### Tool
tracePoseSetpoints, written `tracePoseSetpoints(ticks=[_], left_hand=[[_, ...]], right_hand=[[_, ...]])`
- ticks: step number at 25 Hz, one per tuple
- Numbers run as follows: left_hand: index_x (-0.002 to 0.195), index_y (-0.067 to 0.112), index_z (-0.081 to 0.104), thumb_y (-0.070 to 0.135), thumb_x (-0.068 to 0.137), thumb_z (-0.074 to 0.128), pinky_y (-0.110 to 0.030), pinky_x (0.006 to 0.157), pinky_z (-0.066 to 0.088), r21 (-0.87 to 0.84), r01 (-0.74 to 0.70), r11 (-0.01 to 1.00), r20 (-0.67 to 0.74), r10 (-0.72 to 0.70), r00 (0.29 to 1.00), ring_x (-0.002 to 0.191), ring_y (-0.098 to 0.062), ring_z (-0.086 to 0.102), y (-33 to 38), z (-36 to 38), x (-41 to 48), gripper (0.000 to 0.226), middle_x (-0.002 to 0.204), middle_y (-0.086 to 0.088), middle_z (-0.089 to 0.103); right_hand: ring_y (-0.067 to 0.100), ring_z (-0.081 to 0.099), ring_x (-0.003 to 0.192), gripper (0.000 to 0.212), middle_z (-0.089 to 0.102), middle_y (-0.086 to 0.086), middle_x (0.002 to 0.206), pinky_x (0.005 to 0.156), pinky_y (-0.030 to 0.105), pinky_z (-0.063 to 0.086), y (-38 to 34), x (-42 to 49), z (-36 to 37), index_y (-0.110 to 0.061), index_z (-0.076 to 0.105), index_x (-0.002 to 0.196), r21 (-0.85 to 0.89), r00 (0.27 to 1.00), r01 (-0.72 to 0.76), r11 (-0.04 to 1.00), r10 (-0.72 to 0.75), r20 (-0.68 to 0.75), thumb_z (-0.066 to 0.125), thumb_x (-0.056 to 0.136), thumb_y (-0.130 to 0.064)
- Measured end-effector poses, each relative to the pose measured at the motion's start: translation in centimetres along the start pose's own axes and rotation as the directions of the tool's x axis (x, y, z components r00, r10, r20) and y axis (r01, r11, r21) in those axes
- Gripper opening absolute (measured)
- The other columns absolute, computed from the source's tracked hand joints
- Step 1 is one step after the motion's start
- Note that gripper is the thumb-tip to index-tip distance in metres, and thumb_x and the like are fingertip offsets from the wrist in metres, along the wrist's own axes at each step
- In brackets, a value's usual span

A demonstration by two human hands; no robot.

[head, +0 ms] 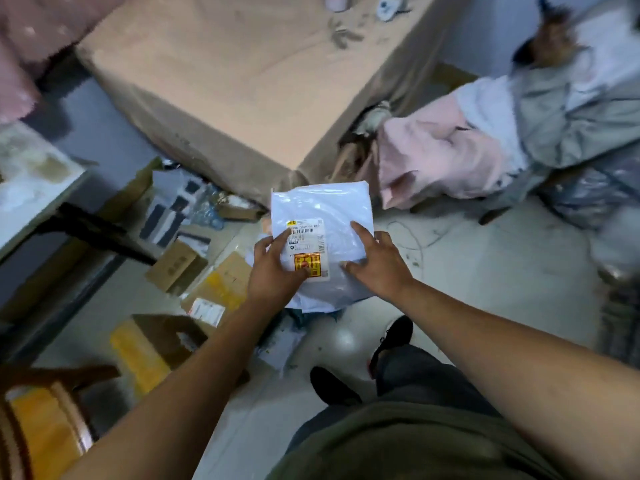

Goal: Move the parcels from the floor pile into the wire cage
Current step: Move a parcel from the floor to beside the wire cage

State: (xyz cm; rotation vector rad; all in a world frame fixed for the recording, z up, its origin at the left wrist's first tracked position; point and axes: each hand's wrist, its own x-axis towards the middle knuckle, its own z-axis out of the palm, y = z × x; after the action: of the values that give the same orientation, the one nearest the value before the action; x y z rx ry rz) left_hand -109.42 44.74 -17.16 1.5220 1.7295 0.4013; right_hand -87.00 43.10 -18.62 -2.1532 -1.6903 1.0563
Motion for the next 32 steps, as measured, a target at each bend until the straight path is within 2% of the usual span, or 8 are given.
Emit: tracePoseSetpoints(ticks=[4,9,16,18,20,26,29,32], left_hand=[[0.154,0.026,0.044,0.019,0.078,0.086,-0.019,0.097,0.036,0.040,-0.173,0.984,0.165,0.164,0.972,0.128,-0.019,0.050,7.9,5.2,1.3,0.087,0.148,-0.004,0.038],[0.156,0.027,0.041,0.023,0.078,0.085,-0.014,0.092,0.032,0.130,-0.389,0.912,0.342,0.327,0.881,0.129,-0.020,0.051,18.1,13.5,2.9,0.090,0.149,-0.006,0.038],[0.155,0.025,0.042,0.015,0.075,0.081,-0.019,0.105,0.031,0.109,-0.607,0.787,0.552,0.460,0.696,0.139,-0.017,0.037,32.3,27.4,2.5,0.090,0.146,-0.006,0.047],[0.153,0.028,0.044,0.017,0.069,0.081,-0.028,0.114,0.034,0.081,-0.638,0.765,0.596,0.476,0.647,0.141,-0.018,0.038,35.8,31.4,2.2,0.092,0.148,-0.005,0.046],[0.152,0.026,0.044,0.021,0.066,0.079,-0.040,0.116,0.037,0.064,-0.695,0.716,0.645,0.502,0.577,0.141,-0.022,0.039,38.6,35.5,2.2,0.093,0.149,-0.005,0.048],[0.156,0.025,0.040,0.014,0.075,0.080,-0.019,0.099,0.032,-0.011,-0.820,0.572,0.797,0.501,0.338,0.137,-0.021,0.043,46.5,45.2,0.3,0.091,0.149,-0.005,0.042],[0.155,0.026,0.040,0.016,0.076,0.081,-0.018,0.092,0.032,-0.089,-0.873,0.480,0.870,0.463,0.167,0.132,-0.018,0.046,49.6,50.3,-0.2,0.089,0.146,-0.005,0.041],[0.154,0.028,0.040,0.018,0.078,0.082,-0.020,0.095,0.034,-0.155,-0.904,0.399,0.920,0.391,0.015,0.131,-0.019,0.046,51.7,54.1,-1.3,0.087,0.145,-0.004,0.040]], right_hand=[[0.036,0.046,0.133,0.086,0.036,0.015,0.147,0.111,0.039,0.041,6.7,-3.0,-5.0,-0.040,0.023,0.159,0.107,0.979,-0.151,0.983,0.164,-0.125,0.070,0.088,-0.048],[0.036,0.045,0.135,0.085,0.036,0.018,0.149,0.111,0.038,0.039,15.3,-5.8,-11.0,-0.037,0.023,0.159,0.270,0.906,-0.283,0.920,0.349,-0.241,0.069,0.089,-0.047],[0.037,0.048,0.131,0.079,0.033,0.015,0.152,0.111,0.041,0.042,28.4,-10.3,-20.0,-0.042,0.024,0.158,0.374,0.765,-0.413,0.830,0.539,-0.351,0.067,0.091,-0.041],[0.036,0.049,0.129,0.077,0.035,0.014,0.150,0.110,0.040,0.042,31.5,-11.8,-22.2,-0.043,0.026,0.157,0.419,0.710,-0.446,0.791,0.597,-0.373,0.066,0.092,-0.034],[0.036,0.051,0.126,0.077,0.038,0.013,0.146,0.107,0.039,0.044,34.2,-13.2,-23.7,-0.043,0.028,0.157,0.458,0.644,-0.483,0.746,0.657,-0.392,0.066,0.091,-0.029],[0.037,0.053,0.125,0.083,0.035,0.016,0.149,0.103,0.037,0.046,40.2,-16.3,-25.4,-0.042,0.027,0.157,0.635,0.432,-0.545,0.548,0.832,-0.347,0.071,0.088,-0.030],[0.039,0.053,0.127,0.083,0.034,0.017,0.151,0.101,0.038,0.046,42.1,-17.7,-25.9,-0.040,0.023,0.159,0.734,0.283,-0.535,0.418,0.908,-0.311,0.068,0.089,-0.031],[0.039,0.057,0.122,0.082,0.033,0.016,0.151,0.099,0.037,0.049,42.8,-18.3,-25.6,-0.038,0.020,0.160,0.816,0.143,-0.503,0.284,0.959,-0.245,0.065,0.092,-0.035]])
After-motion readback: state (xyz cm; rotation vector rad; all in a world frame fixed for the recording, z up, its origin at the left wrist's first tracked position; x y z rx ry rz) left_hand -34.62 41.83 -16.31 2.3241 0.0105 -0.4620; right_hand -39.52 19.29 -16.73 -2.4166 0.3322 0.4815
